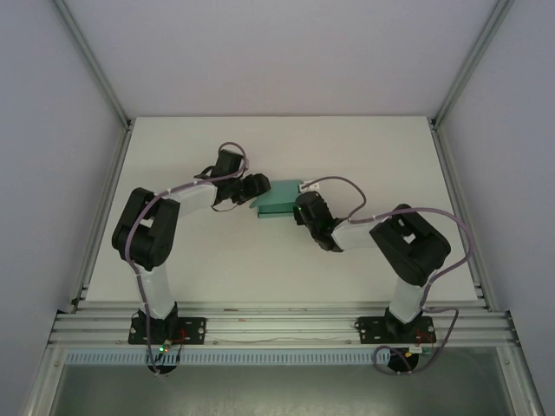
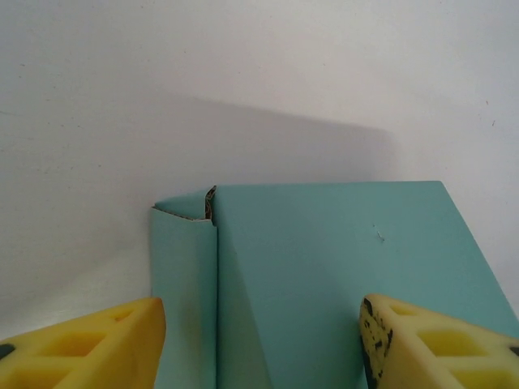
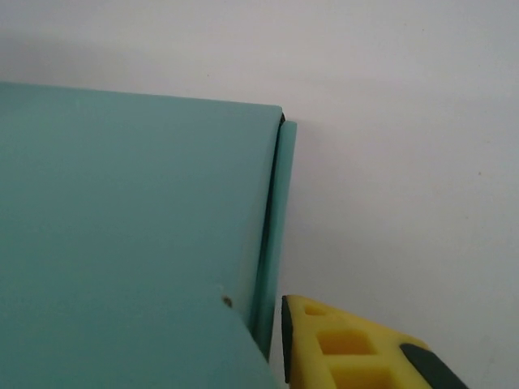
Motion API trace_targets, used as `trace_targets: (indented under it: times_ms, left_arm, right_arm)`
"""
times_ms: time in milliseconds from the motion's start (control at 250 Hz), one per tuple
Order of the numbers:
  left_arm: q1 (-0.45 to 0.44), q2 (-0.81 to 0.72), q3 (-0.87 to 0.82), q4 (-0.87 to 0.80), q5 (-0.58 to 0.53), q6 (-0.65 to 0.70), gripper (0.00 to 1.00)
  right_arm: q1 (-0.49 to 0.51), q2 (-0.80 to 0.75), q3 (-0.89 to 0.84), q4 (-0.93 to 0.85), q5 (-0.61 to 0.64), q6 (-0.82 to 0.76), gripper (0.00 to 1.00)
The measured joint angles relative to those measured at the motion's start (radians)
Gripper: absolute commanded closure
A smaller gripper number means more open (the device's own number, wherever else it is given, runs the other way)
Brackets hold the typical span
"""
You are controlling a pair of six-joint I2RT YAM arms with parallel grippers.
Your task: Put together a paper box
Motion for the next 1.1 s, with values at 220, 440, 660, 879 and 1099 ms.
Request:
trace_targets:
  times_ms: [220, 440, 660, 879, 1099]
  left_arm:
    - [0.000, 0.000, -0.016, 0.025, 0.000, 0.001, 0.37]
    - [0.000, 0.000, -0.027, 0.039, 0.001, 0.005, 0.38]
    - [0.000, 0.022, -0.036, 0.060, 0.008, 0.022, 0.41]
    - [0.018, 0.036, -0.074, 0.126, 0.051, 0.028, 0.51]
    - [0.051, 0.036, -0.139, 0.250, 0.117, 0.023, 0.59]
  right_arm:
    - [0.000, -0.160, -0.018, -0.156, -0.080, 0.023, 0.60]
    - [0.000, -0.305, -0.092, -0.270, -0.136, 0.072, 0.47]
    - [-0.008, -0.399, -0.108, -0.381, -0.170, 0.104, 0.10]
    - [-0.116, -0.369, 0.002, -0.453, -0.285, 0.159, 0.00]
    - [-0.195, -0.262, 0.124, -0.496, -0.375, 0.196, 0.00]
